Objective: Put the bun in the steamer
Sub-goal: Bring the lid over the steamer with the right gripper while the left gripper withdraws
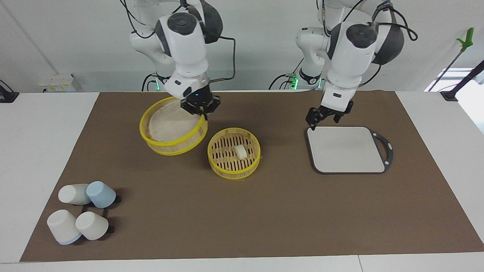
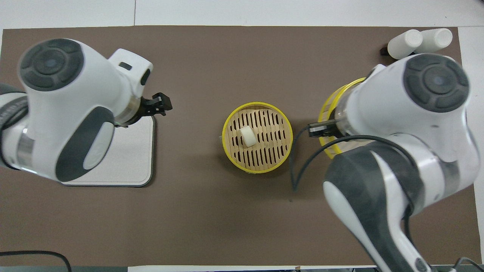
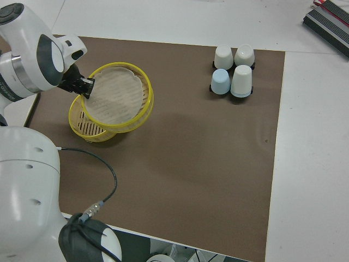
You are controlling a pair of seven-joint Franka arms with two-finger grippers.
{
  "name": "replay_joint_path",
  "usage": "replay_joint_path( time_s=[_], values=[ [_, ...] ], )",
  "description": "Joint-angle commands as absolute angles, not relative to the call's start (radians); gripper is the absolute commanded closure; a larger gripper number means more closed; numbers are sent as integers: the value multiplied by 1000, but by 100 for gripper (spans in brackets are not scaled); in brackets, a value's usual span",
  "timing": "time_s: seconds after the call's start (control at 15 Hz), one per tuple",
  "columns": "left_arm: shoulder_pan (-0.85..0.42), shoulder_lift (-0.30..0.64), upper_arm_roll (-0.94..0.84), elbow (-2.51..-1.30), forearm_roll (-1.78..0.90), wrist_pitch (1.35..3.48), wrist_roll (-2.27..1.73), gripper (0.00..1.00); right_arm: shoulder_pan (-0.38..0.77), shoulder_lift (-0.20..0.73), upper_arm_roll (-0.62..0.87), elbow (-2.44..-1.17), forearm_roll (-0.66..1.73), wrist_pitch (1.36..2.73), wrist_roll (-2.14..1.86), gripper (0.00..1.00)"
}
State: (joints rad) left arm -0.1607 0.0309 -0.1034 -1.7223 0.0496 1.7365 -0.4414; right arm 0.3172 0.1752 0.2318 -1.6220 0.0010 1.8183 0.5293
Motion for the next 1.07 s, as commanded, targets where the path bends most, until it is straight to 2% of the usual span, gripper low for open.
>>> replay_joint_path(
  time_s=[0.0,0.13,0.2,0.73,1.0],
  values=[
    [-74,-31,-109,-1746,32,1671,-272,0,422,423,221,-1355,-78,1799,690,100],
    [-32,-60,-107,-1746,32,1629,-187,0,500,516,218,-1301,-156,1824,800,100],
    [-25,-72,-106,-1747,32,1615,-164,0,503,528,224,-1307,-176,1869,820,100],
    [-11,-86,-94,-1732,2,1548,-129,0,508,532,225,-1408,-164,1988,856,100],
    [-17,-45,-51,-1629,-61,1494,-130,0,508,537,225,-1428,-166,2023,879,100]
  ],
)
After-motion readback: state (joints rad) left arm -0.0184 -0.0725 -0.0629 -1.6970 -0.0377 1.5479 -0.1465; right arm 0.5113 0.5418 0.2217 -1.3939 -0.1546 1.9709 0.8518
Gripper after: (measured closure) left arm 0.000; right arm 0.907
